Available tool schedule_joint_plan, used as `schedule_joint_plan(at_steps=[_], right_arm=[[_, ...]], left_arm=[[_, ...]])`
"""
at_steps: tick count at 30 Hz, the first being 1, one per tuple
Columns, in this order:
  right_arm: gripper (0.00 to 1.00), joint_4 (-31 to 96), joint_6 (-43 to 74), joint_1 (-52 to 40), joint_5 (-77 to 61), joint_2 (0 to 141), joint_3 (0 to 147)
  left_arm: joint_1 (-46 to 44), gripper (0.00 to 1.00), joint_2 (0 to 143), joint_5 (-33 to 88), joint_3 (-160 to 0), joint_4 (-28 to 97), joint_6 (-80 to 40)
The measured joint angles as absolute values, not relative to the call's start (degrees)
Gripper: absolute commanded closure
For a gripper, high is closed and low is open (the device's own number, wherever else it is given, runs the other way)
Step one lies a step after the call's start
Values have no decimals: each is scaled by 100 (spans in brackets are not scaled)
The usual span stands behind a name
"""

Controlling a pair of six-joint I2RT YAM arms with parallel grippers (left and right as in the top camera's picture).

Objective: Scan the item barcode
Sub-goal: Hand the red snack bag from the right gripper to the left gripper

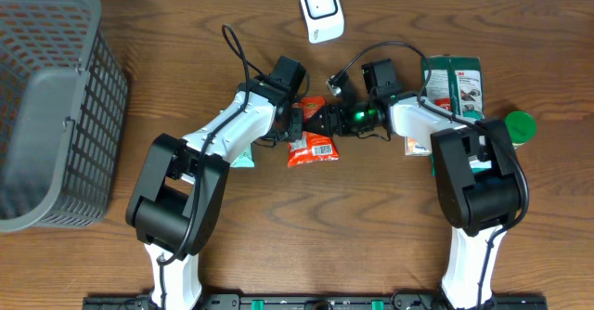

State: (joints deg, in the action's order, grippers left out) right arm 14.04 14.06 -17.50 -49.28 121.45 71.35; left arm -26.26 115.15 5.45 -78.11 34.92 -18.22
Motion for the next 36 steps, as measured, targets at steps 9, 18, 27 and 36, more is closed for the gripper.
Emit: schedule_joint_plan(at_steps=[9, 18, 27, 36], right_arm=[[81, 1415, 1282, -1763, -4790, 12147, 7059], [99, 1605, 919, -1673, -4584, 11767, 7026], [99, 2163, 797, -1450, -4687, 10669, 7008], [99, 2025, 899, -880, -6517, 10357, 7004]], left_arm=[[-2626, 74, 11515, 517, -7811, 3522, -1822], [-2626, 41, 10949, 510, -7811, 3605, -1841], [-2346, 15, 8989, 899, -7811, 4027, -1828], [-1382, 8, 8672, 3599, -7811, 3988, -1100]])
